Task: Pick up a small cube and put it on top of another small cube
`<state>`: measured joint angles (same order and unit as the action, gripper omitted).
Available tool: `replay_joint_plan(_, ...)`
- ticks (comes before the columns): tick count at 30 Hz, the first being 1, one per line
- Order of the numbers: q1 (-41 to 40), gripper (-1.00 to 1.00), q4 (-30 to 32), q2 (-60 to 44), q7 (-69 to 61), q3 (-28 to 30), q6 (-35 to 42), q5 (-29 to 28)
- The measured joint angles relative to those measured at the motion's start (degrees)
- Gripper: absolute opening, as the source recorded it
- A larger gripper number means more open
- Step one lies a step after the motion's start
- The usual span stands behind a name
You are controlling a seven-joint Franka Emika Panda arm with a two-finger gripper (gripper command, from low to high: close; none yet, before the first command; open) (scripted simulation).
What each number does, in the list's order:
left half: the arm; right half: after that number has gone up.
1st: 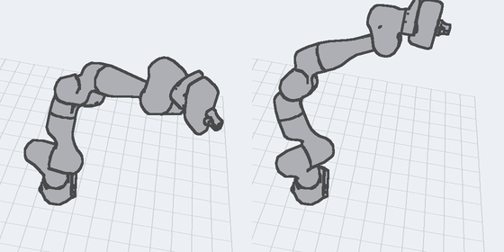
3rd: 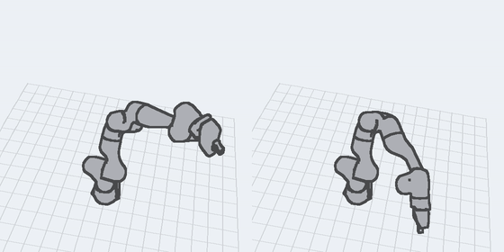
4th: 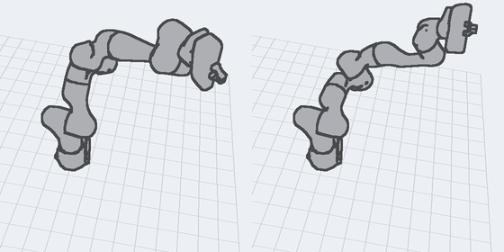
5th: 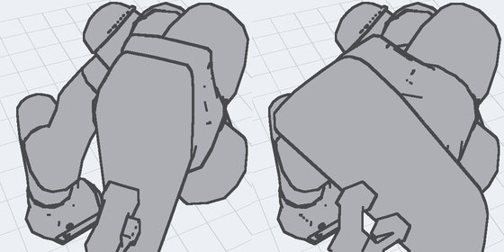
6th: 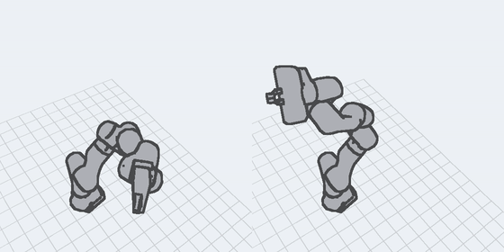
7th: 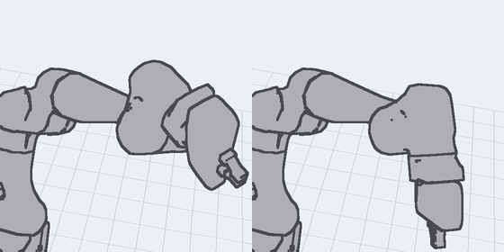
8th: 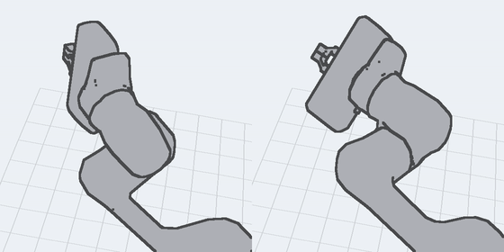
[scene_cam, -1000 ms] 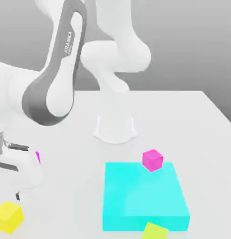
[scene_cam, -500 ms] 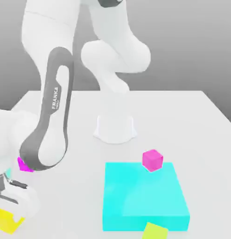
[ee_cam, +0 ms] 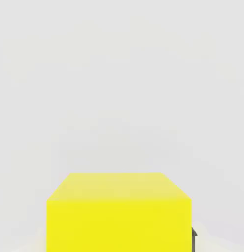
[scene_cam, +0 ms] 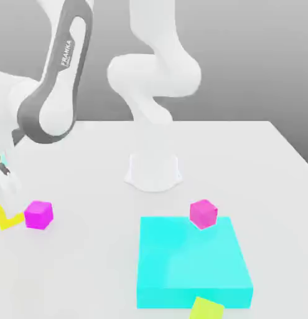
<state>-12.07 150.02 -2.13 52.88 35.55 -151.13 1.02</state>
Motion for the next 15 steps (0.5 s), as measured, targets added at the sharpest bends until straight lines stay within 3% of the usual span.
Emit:
replay_joint_plan(8,-9.7,-1.0,10.9,12.0,20.2,-0.4,-1.1,-13.3)
replay_joint_plan(11,-8.4,-1.0,11.7,8.3,18.4,0.6,-5.4,-9.3)
replay_joint_plan(15,-8.0,-1.0,11.6,-0.3,8.6,-2.6,-12.5,4.8)
